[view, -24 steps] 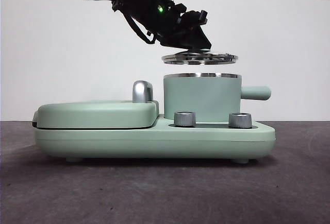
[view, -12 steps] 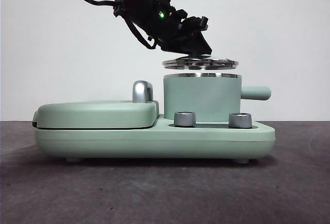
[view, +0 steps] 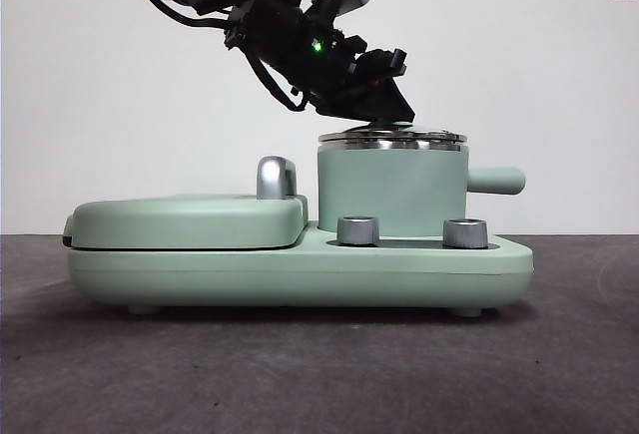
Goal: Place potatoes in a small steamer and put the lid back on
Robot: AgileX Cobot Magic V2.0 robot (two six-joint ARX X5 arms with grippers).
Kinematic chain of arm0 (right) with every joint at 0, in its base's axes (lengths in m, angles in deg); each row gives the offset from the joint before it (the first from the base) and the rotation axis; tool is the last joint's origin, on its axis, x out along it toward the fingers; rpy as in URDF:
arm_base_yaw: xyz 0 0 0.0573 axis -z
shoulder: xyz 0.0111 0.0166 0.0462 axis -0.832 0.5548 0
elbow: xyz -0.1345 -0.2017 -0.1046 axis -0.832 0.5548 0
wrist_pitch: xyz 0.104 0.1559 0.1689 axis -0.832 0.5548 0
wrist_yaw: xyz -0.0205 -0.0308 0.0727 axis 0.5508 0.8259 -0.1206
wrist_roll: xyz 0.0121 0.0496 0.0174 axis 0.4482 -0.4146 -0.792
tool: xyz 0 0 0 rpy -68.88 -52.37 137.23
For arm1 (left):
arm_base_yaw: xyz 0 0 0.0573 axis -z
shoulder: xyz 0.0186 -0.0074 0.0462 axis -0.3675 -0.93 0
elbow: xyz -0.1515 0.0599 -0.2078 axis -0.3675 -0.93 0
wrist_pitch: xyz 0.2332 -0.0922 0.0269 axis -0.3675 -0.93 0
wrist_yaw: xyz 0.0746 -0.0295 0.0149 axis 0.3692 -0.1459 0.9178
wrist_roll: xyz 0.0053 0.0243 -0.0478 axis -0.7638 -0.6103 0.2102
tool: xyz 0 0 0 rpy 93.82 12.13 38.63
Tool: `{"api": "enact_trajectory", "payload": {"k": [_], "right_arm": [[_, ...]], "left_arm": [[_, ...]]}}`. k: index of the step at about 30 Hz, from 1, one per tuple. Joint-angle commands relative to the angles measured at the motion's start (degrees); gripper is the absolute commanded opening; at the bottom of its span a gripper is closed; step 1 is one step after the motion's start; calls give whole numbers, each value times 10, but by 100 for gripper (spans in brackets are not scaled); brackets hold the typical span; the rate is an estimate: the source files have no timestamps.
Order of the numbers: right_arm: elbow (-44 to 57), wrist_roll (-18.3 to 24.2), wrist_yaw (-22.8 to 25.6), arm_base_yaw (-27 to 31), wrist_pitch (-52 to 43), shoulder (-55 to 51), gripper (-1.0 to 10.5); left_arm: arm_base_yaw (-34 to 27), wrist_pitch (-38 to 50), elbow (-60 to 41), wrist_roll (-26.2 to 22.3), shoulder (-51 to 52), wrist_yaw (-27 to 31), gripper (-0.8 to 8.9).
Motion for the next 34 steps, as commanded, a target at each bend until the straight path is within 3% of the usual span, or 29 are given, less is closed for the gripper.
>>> {"api": "enact_trajectory", "payload": {"k": [1,34], "right_arm": [[-4,-8,2,-5,-3,2,312],[-4,-8,2,-5,-3,2,312]], "left_arm": [[6,11,20,4,-15,-3,15],[13,-48,20,9,-15,-4,15]]}}
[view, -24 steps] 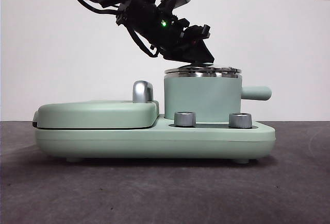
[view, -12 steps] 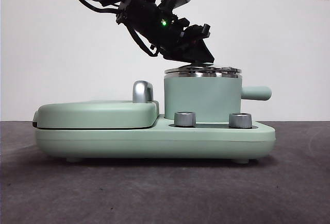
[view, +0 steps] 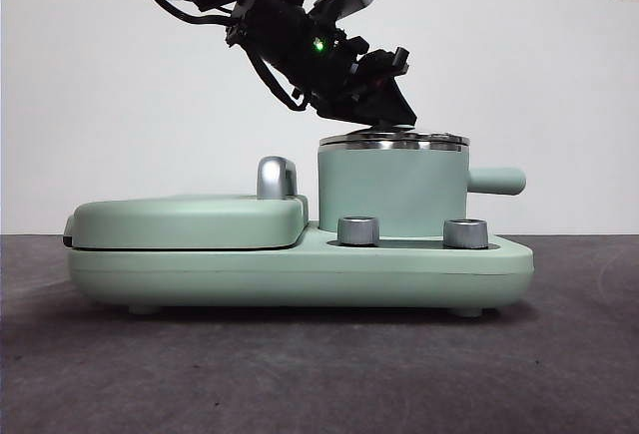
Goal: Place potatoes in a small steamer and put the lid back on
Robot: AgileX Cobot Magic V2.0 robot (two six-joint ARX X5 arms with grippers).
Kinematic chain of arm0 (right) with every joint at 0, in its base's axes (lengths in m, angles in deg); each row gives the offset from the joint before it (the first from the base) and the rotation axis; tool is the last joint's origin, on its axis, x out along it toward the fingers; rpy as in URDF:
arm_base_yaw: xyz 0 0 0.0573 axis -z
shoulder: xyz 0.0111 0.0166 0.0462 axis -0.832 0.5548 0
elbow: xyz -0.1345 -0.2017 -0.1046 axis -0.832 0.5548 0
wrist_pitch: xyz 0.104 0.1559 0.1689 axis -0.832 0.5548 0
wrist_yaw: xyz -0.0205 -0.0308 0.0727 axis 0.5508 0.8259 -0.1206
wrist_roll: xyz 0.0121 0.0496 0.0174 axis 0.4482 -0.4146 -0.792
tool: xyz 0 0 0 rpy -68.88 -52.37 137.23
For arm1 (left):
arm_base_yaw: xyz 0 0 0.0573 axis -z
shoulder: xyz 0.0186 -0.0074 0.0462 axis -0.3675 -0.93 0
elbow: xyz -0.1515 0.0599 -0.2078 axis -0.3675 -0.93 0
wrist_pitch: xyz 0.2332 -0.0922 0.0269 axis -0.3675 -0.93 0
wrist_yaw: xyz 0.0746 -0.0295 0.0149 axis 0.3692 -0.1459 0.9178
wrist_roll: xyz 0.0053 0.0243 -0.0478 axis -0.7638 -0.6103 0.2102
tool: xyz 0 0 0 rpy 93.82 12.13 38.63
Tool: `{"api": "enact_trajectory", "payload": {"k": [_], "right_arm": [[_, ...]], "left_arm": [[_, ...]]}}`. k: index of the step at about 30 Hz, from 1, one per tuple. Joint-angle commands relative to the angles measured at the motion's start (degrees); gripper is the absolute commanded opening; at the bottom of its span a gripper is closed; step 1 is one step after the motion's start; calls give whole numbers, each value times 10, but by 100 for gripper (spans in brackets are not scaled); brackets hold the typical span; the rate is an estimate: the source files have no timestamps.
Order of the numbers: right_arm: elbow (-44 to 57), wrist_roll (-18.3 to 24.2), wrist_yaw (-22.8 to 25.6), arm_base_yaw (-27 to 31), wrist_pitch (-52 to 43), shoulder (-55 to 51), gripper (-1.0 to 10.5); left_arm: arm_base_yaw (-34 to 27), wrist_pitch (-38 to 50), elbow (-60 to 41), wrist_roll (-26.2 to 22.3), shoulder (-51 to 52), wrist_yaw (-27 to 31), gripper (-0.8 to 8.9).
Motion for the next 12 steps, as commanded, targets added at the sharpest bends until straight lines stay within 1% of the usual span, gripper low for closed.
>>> {"api": "enact_trajectory", "payload": {"k": [1,5,7,12], "right_arm": [[-4,-8,2,-5,-3,2,312],[-4,-8,2,-5,-3,2,312],[-4,-8,2,-5,-3,2,312],[-4,-8,2,-5,-3,2,312]], "left_arm": [[9,-12,12,-2,-14,-3,15],[9,-11,12,-2,-14,-3,19],[9,-11,12,-2,-14,-3,62],[9,-11,12,-2,-14,-3,351]]}}
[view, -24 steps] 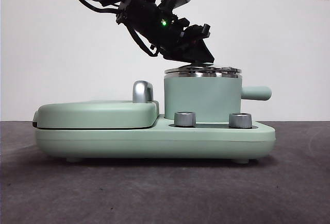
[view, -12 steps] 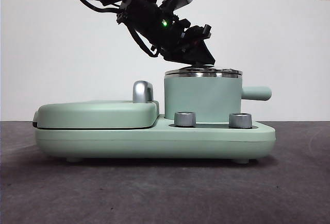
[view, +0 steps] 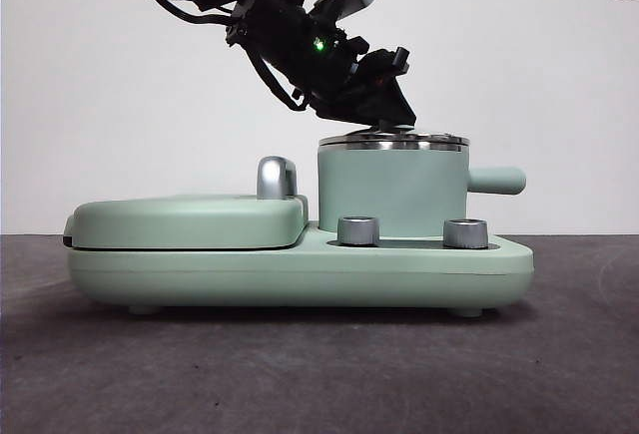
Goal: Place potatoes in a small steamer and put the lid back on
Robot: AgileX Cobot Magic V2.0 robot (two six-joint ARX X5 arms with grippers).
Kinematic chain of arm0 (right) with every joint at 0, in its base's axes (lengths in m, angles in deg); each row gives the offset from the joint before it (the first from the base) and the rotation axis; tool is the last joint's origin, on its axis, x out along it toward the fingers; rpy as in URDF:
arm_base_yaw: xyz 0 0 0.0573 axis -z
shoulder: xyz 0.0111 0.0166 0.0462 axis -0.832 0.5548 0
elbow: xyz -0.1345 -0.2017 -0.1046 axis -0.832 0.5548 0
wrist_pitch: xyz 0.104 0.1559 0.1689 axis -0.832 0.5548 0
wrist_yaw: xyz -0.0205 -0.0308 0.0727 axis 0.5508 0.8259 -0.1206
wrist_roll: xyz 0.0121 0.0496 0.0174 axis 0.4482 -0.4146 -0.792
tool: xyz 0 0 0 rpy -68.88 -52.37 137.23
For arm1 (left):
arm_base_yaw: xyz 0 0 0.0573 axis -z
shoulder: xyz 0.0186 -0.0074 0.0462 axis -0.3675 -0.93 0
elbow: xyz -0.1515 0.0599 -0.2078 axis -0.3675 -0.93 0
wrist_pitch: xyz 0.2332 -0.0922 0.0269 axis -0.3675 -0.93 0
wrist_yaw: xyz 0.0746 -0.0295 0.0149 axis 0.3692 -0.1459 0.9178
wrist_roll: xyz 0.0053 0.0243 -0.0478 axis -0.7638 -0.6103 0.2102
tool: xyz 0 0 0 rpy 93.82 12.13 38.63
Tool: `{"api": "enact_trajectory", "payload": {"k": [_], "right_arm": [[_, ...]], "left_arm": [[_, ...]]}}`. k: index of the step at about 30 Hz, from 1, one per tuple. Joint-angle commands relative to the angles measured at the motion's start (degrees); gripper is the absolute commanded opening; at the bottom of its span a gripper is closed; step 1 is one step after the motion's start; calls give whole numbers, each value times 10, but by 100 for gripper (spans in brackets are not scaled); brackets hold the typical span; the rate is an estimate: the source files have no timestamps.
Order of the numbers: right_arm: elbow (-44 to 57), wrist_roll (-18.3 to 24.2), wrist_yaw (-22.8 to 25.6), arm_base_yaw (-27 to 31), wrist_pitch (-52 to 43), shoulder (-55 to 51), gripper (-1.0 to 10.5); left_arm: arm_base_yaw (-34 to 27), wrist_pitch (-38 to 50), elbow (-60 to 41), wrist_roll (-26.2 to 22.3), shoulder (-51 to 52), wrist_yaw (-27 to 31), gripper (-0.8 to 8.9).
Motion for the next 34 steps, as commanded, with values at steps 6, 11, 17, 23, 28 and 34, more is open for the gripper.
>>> {"api": "enact_trajectory", "payload": {"k": [6,11,17,23,28,34], "right_arm": [[-4,-8,2,-5,-3,2,312],[-4,-8,2,-5,-3,2,312],[-4,-8,2,-5,-4,2,312],[-4,-8,2,-5,-4,2,312],[-4,-8,2,-5,-4,2,313],[-4,-8,2,-5,-4,2,313]], "left_arm": [[7,-13,12,20,3,0,426],[-9,-56,12,62,59,0,424],[-57,-130,3,112,149,-31,398],[-110,-173,-67,120,250,-33,392],[-145,-171,-203,132,378,-33,366],[-179,-176,-382,189,543,-32,368]]}}
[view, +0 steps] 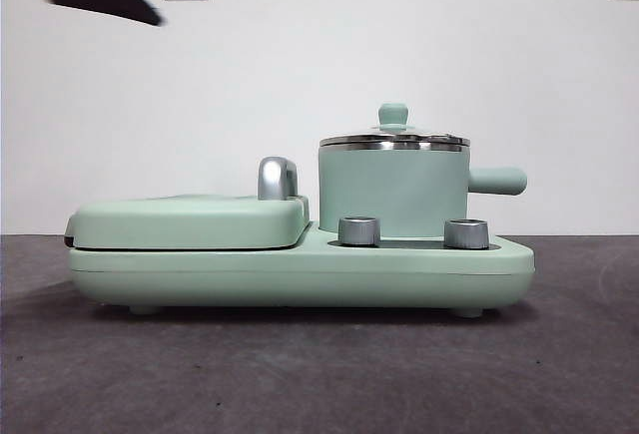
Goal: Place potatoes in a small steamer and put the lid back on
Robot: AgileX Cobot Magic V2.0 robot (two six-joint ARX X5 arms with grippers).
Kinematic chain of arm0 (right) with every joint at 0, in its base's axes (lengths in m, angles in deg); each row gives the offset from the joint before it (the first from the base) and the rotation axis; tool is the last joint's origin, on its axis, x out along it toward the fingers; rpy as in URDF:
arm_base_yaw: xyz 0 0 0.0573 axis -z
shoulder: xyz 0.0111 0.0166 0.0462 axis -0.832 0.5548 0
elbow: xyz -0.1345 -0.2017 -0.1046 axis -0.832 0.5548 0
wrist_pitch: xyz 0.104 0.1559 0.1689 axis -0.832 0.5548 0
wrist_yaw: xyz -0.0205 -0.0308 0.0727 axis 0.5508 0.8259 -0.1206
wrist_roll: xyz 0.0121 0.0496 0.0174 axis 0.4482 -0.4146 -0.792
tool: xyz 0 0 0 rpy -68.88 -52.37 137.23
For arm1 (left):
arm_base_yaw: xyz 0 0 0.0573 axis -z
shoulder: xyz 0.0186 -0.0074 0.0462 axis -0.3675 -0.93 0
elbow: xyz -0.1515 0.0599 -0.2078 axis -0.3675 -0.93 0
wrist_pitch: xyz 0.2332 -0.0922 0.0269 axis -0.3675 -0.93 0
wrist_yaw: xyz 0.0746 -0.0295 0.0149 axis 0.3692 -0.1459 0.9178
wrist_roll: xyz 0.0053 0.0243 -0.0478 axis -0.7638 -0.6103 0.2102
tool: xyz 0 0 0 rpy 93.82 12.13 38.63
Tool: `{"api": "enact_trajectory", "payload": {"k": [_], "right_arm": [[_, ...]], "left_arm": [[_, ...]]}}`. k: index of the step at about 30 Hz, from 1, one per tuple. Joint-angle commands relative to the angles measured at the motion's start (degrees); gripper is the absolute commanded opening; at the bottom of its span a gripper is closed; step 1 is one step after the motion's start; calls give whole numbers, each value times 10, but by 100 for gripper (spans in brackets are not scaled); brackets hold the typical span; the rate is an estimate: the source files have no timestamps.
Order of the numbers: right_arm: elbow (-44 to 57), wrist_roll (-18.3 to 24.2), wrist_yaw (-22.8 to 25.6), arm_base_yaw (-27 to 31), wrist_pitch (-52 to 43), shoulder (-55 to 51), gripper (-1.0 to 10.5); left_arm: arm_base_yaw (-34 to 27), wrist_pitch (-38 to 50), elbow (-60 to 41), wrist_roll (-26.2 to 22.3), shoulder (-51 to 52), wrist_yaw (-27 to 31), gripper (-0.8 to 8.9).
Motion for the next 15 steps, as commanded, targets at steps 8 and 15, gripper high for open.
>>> {"api": "enact_trajectory", "payload": {"k": [8,15], "right_arm": [[-4,-8,0,-5,-3,2,313],[-4,-8,0,-5,-5,-3,243]], "left_arm": [[-23,-63,-178,105,170,0,369],[-22,-102,-179,118,185,-1,329]]}}
